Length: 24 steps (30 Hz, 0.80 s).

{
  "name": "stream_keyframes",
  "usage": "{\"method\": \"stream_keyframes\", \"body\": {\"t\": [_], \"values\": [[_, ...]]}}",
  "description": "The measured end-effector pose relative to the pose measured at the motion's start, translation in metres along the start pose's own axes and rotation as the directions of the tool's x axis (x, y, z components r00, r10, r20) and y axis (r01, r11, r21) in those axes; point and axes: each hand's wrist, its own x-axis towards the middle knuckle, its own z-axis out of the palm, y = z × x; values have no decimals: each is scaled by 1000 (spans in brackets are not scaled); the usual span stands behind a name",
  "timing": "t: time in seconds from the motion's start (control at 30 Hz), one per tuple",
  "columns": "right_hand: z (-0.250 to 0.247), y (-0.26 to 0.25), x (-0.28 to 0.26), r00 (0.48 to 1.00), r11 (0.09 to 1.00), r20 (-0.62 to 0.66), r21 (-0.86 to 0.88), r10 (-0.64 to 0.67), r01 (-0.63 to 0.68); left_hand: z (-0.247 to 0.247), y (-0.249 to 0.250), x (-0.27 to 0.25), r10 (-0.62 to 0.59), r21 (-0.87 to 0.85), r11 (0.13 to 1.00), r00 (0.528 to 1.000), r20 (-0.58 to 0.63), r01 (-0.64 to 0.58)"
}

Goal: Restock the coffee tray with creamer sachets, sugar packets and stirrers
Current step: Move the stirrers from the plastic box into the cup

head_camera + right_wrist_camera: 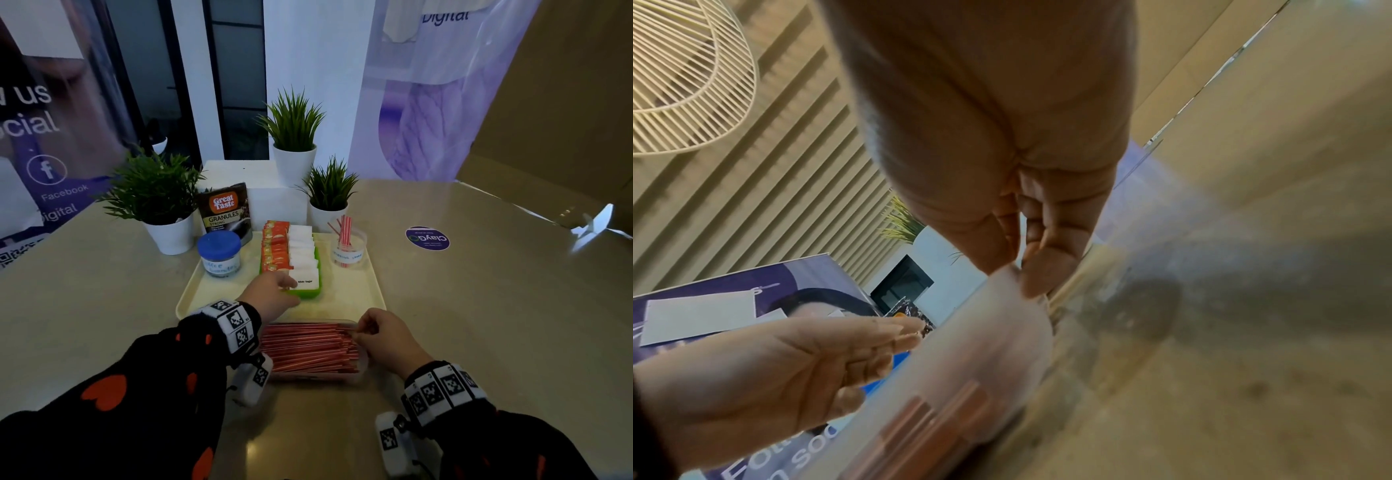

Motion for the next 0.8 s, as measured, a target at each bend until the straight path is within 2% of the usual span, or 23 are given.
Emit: {"method": "stream_keyframes", "body": {"t": [0.1, 0.17, 0.23, 0.3, 0.4, 0.47, 0.53, 0.63, 0.8], "values": [[0, -3, -4, 999, 999, -26, -31, -21, 20, -6, 7, -19, 102, 233, 961, 976, 194, -147], [0, -10, -7, 995, 994, -70, -89, -68, 62, -7, 9, -27, 100, 349, 912, 941, 323, -216], [0, -20, -13, 984, 980, -81, -139, -157, 145, -6, 10, -33, 78, 423, 869, 916, 393, -255], [2, -31, -20, 970, 958, -19, -162, -243, 237, -3, 11, -36, 83, 457, 849, 921, 381, -266], [9, -37, -25, 946, 939, 153, -153, -285, 308, -5, 14, -27, 146, 482, 849, 973, 178, -215], [14, -36, -26, 925, 931, 258, -163, -281, 328, -10, 14, -11, 164, 482, 857, 983, 78, -181], [18, -34, -27, 911, 928, 308, -164, -274, 335, -18, 18, 5, 156, 500, 845, 982, 110, -191], [20, -31, -26, 907, 928, 315, -154, -281, 341, -22, 20, 25, 129, 557, 797, 967, 220, -234], [23, -23, -27, 896, 928, 316, -97, -313, 359, -13, 13, 51, 90, 747, 587, 942, 322, -312]]}}
